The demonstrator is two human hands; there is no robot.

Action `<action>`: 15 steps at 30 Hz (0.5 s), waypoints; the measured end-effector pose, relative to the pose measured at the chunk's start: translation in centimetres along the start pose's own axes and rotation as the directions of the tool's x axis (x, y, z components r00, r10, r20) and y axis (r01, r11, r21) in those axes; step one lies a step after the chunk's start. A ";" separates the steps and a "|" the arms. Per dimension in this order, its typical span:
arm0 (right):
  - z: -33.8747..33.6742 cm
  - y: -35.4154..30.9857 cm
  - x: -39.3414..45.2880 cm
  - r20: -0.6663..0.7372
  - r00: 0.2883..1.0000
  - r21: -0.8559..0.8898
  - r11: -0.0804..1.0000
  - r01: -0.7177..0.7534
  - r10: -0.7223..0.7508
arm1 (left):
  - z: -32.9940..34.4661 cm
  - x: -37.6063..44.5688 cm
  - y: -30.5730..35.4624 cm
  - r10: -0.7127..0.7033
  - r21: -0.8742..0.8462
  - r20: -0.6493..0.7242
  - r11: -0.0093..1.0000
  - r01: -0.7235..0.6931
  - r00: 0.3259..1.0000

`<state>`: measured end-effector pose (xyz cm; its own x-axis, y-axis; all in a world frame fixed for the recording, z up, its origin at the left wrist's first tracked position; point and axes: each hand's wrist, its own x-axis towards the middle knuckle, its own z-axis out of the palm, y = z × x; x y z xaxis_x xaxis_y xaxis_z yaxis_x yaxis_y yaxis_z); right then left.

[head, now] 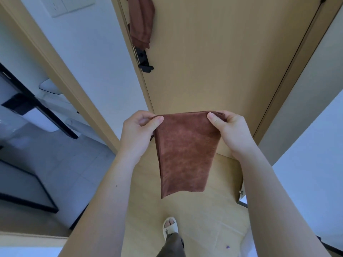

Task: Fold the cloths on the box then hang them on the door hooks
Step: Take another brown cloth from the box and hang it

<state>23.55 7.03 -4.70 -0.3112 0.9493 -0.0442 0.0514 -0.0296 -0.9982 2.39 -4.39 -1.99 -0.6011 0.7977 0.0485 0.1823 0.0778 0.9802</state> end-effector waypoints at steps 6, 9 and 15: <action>3.9 -1.6 6.7 -0.031 0.999 -0.041 0.999 0.015 -0.016 | -1.8 9.2 -0.9 -0.004 -0.046 0.081 0.999 0.008 0.997; 5.6 -2.3 9.6 -0.079 0.996 -0.028 0.999 0.036 -0.038 | -2.5 13.5 -0.8 0.009 -0.068 0.126 0.998 0.000 0.992; 9.5 -3.1 13.9 -0.153 0.987 -0.018 0.999 0.051 -0.053 | -4.4 20.7 -0.7 0.025 -0.077 0.192 0.997 -0.011 0.981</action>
<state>10.06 17.35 -2.59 -0.1644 0.9863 0.0157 0.0522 0.0246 -0.9983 -13.57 9.40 -0.78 -0.4358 0.8993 0.0357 0.1282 0.0228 0.9915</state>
